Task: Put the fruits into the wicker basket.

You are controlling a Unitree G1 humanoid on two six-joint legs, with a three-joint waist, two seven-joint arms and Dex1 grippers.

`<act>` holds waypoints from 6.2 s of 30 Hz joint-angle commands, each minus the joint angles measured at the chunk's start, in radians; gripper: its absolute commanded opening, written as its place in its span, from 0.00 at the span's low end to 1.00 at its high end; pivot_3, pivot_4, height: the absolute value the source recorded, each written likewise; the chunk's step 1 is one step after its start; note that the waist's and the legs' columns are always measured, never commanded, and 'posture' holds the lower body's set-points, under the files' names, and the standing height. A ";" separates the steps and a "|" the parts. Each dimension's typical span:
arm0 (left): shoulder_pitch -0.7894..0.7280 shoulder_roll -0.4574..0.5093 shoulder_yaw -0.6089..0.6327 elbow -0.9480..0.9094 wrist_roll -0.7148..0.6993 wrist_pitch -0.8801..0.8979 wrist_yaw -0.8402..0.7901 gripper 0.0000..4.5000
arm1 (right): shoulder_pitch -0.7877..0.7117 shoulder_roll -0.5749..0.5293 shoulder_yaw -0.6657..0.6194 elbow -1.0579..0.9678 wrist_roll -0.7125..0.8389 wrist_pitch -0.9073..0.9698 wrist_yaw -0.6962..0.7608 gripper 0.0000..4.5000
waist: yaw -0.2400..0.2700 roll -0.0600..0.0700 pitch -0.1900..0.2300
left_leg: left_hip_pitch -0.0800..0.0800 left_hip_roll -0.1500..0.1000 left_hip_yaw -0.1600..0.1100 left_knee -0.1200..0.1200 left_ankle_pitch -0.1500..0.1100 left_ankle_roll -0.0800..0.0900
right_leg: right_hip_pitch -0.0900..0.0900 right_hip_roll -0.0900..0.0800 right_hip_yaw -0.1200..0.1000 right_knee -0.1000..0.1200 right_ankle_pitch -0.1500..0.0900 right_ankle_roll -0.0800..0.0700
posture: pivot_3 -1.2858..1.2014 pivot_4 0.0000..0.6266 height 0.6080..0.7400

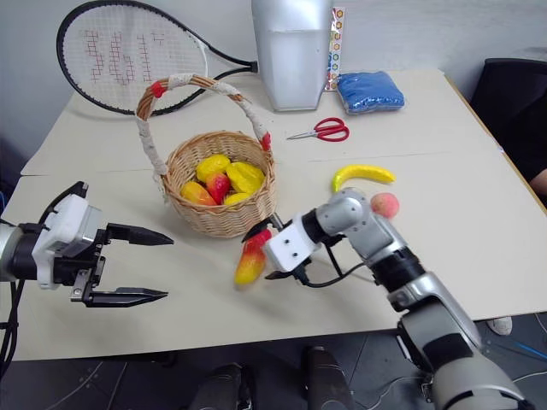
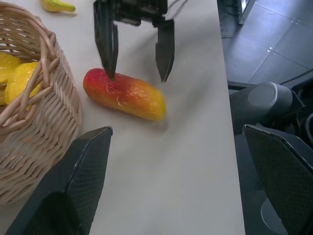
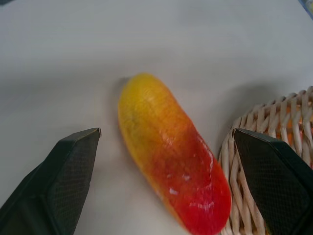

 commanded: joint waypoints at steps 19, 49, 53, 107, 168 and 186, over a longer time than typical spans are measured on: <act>-0.105 -0.064 0.102 0.058 -0.111 0.071 0.128 1.00 | 0.086 -0.060 -0.154 -0.393 0.469 0.738 0.067 0.39 | -0.009 0.000 0.000 | -0.001 0.007 -0.003 0.001 0.000 -0.001 | 0.002 -0.004 0.001 0.004 0.000 0.000 | 0.52 0.24 1.00; -0.444 -0.174 -0.193 0.186 -0.084 0.015 0.084 1.00 | -0.019 -0.108 -0.520 -0.679 0.546 1.400 -0.389 1.00 | 0.010 -0.002 -0.001 | -0.003 0.012 -0.005 -0.002 0.000 -0.008 | -0.001 0.006 0.000 0.005 -0.005 -0.008 | 0.52 0.24 1.00; -0.500 -0.213 -0.249 0.219 -0.054 0.000 0.055 1.00 | 0.247 -0.308 -0.783 -0.866 0.649 1.634 -0.442 1.00 | 0.025 -0.003 -0.001 | -0.003 0.010 -0.004 -0.002 -0.001 -0.008 | 0.000 0.007 -0.001 0.000 -0.005 -0.008 | 0.52 0.24 1.00; -0.171 -0.202 0.076 -0.117 -0.138 0.144 0.368 1.00 | -0.116 0.265 -0.324 -0.281 0.491 1.245 -0.823 0.54 | -0.011 -0.003 -0.001 | -0.001 0.013 -0.004 -0.003 0.004 -0.010 | 0.000 0.006 0.005 0.000 -0.002 -0.007 | 0.52 0.24 1.00; -0.264 -0.218 -0.053 -0.162 -0.187 0.126 0.458 1.00 | -0.298 -0.086 -0.246 0.819 -0.130 0.450 -0.746 0.79 | -0.019 -0.004 -0.001 | 0.001 0.015 0.001 -0.004 0.003 -0.014 | -0.002 0.021 0.015 -0.002 0.000 -0.010 | 0.52 0.24 1.00; -0.268 -0.211 -0.037 -0.076 -0.170 0.109 0.431 1.00 | -0.194 -0.154 -0.401 0.530 -0.003 0.565 -0.607 0.00 | -0.018 -0.004 -0.001 | 0.002 0.016 0.002 -0.004 0.003 -0.015 | -0.002 0.021 0.015 -0.001 0.000 -0.010 | 0.52 0.24 1.00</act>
